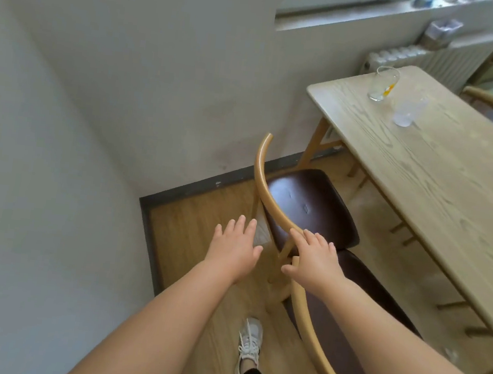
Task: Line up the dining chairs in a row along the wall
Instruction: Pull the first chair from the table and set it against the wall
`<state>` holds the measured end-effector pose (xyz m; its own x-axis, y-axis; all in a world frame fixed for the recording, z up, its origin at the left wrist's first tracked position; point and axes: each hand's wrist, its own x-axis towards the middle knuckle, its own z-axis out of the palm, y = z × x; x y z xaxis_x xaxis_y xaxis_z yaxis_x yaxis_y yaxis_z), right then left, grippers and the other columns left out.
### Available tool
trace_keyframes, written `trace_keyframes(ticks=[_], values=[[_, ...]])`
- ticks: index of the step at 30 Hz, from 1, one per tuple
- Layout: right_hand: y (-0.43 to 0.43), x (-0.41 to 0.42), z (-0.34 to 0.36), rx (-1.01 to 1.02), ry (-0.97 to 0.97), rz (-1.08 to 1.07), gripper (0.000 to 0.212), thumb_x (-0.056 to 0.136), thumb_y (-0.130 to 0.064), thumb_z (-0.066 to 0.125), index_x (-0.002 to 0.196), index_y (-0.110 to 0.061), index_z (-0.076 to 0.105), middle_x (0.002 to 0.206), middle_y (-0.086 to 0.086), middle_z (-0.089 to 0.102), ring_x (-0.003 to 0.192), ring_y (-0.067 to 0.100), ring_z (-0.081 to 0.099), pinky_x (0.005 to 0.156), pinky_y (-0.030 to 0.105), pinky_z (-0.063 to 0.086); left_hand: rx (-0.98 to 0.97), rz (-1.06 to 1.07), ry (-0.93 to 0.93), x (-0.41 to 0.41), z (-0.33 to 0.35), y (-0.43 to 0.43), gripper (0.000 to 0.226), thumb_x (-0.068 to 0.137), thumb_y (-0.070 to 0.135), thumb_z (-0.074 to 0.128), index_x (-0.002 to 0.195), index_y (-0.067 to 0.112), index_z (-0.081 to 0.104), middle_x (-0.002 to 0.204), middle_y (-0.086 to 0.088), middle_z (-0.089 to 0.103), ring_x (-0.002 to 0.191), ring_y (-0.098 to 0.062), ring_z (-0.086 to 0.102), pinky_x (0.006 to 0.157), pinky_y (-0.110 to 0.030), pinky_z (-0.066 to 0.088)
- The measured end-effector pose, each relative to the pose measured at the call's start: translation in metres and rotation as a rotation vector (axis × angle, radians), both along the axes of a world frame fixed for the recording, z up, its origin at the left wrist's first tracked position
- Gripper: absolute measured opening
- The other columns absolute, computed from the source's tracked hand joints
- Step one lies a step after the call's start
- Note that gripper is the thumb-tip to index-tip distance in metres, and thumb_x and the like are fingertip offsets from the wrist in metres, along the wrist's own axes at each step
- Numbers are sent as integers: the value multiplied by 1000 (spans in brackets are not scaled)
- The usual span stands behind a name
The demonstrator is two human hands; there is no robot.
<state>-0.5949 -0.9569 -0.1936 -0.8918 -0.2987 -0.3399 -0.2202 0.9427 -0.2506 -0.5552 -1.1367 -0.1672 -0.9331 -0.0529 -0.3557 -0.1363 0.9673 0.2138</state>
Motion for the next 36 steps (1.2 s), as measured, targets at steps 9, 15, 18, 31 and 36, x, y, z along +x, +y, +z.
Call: trace_keyframes(ticks=[9, 15, 18, 31, 36], values=[[-1, -102, -25, -15, -73, -80, 84, 85, -47, 63, 153, -29, 17, 160, 6, 23, 148, 31, 16, 120, 53, 13, 9, 0, -79, -105, -26, -4, 65, 99, 46, 36, 155, 22, 11, 163, -7, 10, 149, -25, 11, 120, -47, 12], [2, -131, -56, -38, -164, -182, 86, 82, -42, 66, 153, -27, 20, 157, 6, 30, 144, 30, 27, 119, 45, 24, 46, 9, -170, -147, -55, -8, 66, 99, 46, 37, 154, 19, 14, 162, -8, 15, 148, -24, 17, 119, -46, 18], [5, -140, -75, -52, -201, -234, 86, 81, -41, 66, 152, -27, 21, 156, 6, 33, 140, 30, 33, 116, 44, 30, 54, 14, -193, -173, -75, -6, 65, 99, 45, 38, 154, 17, 17, 161, -8, 21, 146, -25, 22, 118, -45, 23], [15, -143, -137, -87, -486, -314, 43, 84, -35, 62, 125, -27, 52, 105, 0, 61, 94, 21, 60, 82, 40, 56, 519, 829, -411, -231, -149, 35, 58, 90, 34, 61, 134, 2, 38, 130, -16, 56, 114, -35, 57, 86, -35, 44], [8, -147, -149, -63, -495, -315, 29, 85, -28, 59, 112, -23, 55, 99, 1, 62, 91, 22, 61, 81, 42, 57, 738, 1075, -428, -243, -171, 35, 48, 86, 22, 70, 124, -2, 52, 112, -14, 59, 93, -32, 63, 86, -40, 55]])
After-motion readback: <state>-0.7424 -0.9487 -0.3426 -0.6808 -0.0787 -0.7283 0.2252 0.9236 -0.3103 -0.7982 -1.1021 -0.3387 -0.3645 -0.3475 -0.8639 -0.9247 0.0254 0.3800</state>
